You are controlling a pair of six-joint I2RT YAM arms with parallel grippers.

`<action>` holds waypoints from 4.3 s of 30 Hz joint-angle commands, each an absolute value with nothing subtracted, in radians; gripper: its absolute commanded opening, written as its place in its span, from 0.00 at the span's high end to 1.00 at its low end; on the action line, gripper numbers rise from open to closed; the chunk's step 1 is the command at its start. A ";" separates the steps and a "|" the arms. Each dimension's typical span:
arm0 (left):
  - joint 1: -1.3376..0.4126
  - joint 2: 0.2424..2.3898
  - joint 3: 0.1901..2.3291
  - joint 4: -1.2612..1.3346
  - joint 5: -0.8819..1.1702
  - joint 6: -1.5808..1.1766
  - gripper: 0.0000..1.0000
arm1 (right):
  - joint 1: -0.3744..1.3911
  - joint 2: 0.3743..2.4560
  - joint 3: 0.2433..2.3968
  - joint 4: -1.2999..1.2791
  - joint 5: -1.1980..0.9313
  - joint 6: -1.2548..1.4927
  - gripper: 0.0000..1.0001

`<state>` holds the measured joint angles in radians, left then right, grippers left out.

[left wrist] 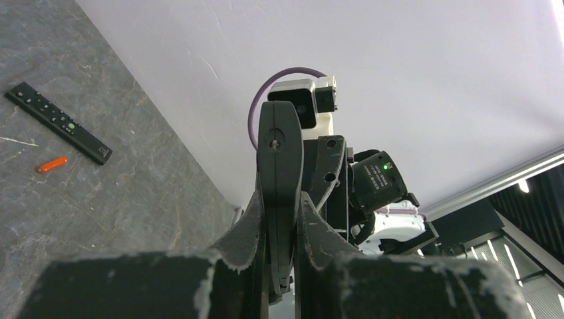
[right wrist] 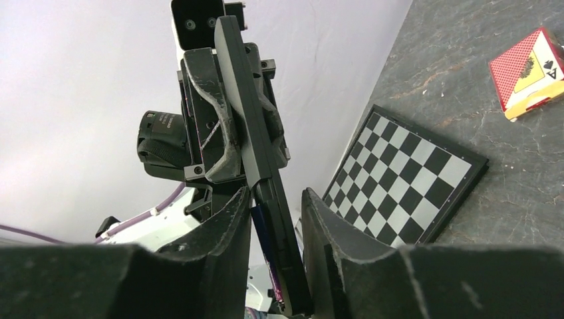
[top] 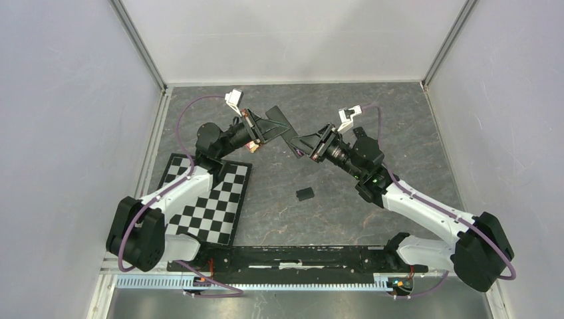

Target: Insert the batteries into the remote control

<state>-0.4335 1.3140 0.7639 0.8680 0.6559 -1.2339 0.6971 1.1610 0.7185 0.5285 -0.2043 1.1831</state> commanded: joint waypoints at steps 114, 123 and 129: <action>-0.374 1.011 0.664 0.338 0.514 -0.824 0.98 | 0.374 1.868 1.112 -0.302 0.607 0.861 0.44; -0.374 1.008 0.673 0.313 0.500 -0.811 0.98 | 0.374 1.839 1.031 -0.256 0.507 0.791 0.78; -0.374 1.019 0.672 0.317 0.503 -0.814 0.98 | 0.374 1.801 0.979 -0.179 0.374 0.565 0.95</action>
<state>-0.3763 1.0248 0.6533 0.2836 0.5064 -0.8425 0.3756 1.8217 1.0241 -0.1871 0.5121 0.7425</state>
